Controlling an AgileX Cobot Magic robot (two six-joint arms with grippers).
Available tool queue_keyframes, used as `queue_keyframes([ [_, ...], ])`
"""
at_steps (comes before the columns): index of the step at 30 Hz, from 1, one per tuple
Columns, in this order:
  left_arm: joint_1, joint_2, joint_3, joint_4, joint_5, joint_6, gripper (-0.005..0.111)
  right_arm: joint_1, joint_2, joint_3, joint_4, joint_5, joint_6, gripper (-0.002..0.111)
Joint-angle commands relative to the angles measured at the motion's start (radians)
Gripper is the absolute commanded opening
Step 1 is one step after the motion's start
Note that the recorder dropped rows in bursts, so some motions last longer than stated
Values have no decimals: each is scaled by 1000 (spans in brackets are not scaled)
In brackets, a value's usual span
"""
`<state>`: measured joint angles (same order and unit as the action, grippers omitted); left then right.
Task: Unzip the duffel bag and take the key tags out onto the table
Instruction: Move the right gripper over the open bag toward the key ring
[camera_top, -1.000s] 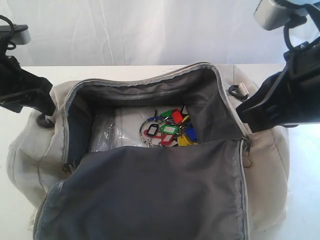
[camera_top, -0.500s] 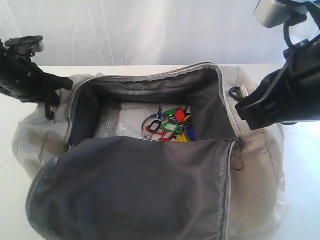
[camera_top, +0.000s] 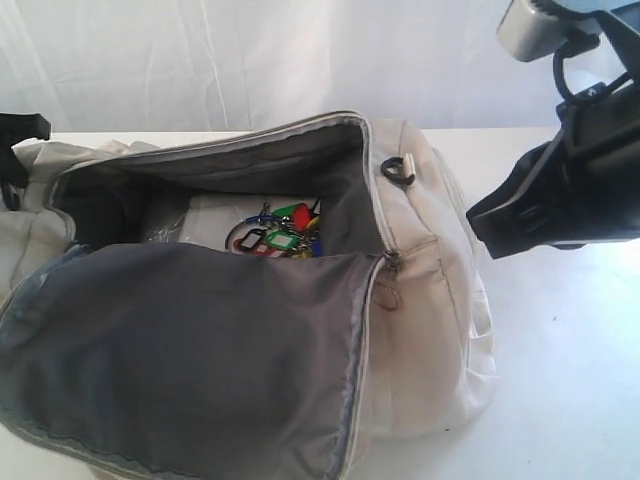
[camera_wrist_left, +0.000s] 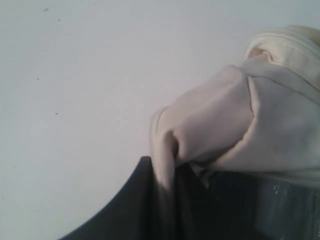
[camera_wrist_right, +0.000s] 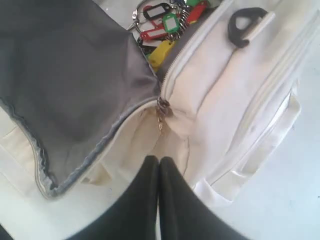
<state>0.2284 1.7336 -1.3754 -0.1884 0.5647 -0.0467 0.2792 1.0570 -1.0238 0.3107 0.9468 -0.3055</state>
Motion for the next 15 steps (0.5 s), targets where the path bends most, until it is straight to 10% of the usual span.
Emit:
queue_keyframes([
  [1,38,2,-10,47,13,-1,0,-1,11,2,-1,-9,-5,0],
  [6,38,0,-18,-17,68,92,8,-1,30,2,-1,-9,-5,0],
  [12,38,-4,-109,-260,253,340,71,-1,50,2,-1,-7,-5,0],
  [15,38,-45,-163,-322,282,369,82,-1,60,2,-1,-7,-7,0],
])
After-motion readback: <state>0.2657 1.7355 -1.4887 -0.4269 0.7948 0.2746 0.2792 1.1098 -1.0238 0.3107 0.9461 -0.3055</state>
